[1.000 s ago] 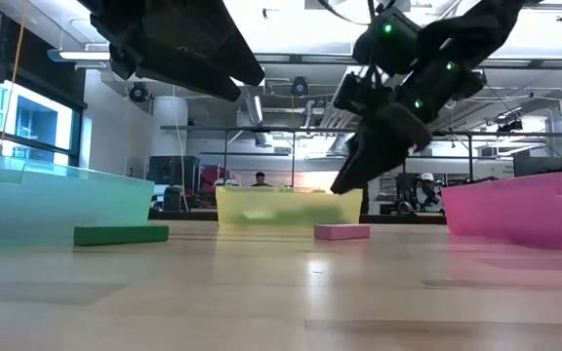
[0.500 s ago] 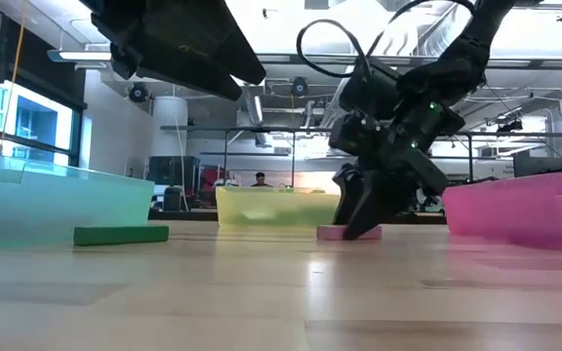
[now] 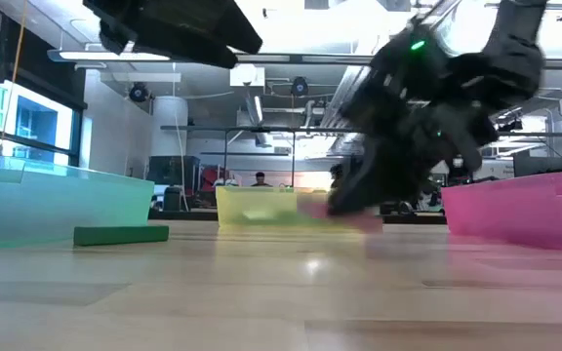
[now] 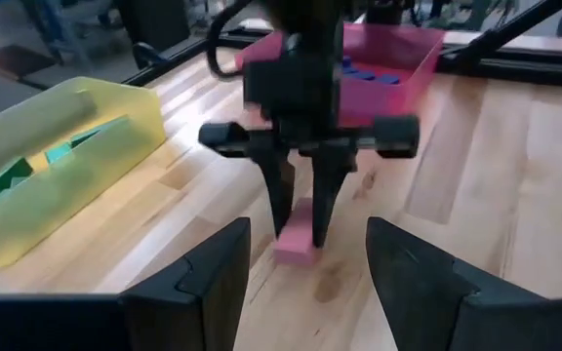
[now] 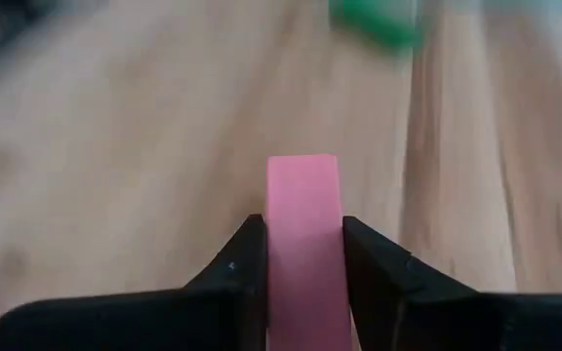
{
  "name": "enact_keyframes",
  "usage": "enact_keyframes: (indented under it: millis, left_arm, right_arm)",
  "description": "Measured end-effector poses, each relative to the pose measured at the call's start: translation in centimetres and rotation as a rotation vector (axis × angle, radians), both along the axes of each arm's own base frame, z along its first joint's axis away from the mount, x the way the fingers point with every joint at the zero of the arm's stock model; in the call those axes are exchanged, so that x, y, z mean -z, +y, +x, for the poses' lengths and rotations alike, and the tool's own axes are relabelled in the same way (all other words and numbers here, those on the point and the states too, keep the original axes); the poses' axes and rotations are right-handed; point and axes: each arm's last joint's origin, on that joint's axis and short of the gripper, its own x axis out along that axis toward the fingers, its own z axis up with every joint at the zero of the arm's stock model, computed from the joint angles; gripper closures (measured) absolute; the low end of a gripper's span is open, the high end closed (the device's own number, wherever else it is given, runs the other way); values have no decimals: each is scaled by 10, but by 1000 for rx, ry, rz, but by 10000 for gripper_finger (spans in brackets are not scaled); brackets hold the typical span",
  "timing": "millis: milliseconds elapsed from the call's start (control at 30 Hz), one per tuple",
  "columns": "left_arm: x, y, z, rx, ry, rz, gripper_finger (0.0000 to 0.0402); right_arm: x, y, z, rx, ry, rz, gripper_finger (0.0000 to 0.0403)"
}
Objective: Sort blocks
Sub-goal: Put the pink block into the blue bin
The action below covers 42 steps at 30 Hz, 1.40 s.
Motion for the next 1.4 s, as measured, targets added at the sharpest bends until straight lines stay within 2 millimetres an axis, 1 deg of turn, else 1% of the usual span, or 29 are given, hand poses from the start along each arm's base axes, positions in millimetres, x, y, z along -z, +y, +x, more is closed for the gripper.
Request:
enact_keyframes:
  millis: [100, 200, 300, 367, 533, 600, 700, 800, 967, 1133, 1200, 1267, 1400]
  left_arm:
    - [7, -5, -6, 20, -30, 23, 209]
    - [13, -7, -7, 64, -77, 26, 209]
    - [19, -5, -2, 142, -120, 44, 209]
    - [21, -3, 5, 201, -157, 66, 209]
    - [25, 12, 29, 345, -229, 67, 209]
    - [25, 19, 37, 395, -263, 38, 209]
    - [22, 29, 44, 426, -303, -17, 209]
    - [19, 34, 48, 428, -343, -30, 209]
    - [12, 34, 47, 430, -391, 6, 209]
    - [9, 33, 49, 421, -404, 2, 210]
    - [8, 33, 50, 418, -405, 3, 219]
    - [7, 33, 51, 414, -406, 4, 238]
    - [6, 33, 51, 408, -404, 10, 302]
  right_arm:
    - [-10, 17, -8, 27, -234, 76, 329]
    - [-28, 36, -19, 37, -481, 144, 329]
    - [-47, 50, -27, 26, -696, 185, 329]
    - [-55, 58, -30, 10, -774, 197, 329]
    - [-68, 74, -24, -31, -843, 208, 329]
    - [-71, 78, -20, -40, -852, 189, 329]
    - [-75, 81, -16, -46, -867, 179, 329]
    - [-76, 81, -15, -25, -863, 174, 329]
    - [-76, 79, -14, 34, -867, 154, 329]
    - [-75, 79, -14, 36, -857, 150, 329]
    - [-75, 79, -14, 36, -856, 150, 329]
    - [-75, 79, -14, 34, -855, 150, 329]
    - [-75, 79, -14, 34, -847, 157, 329]
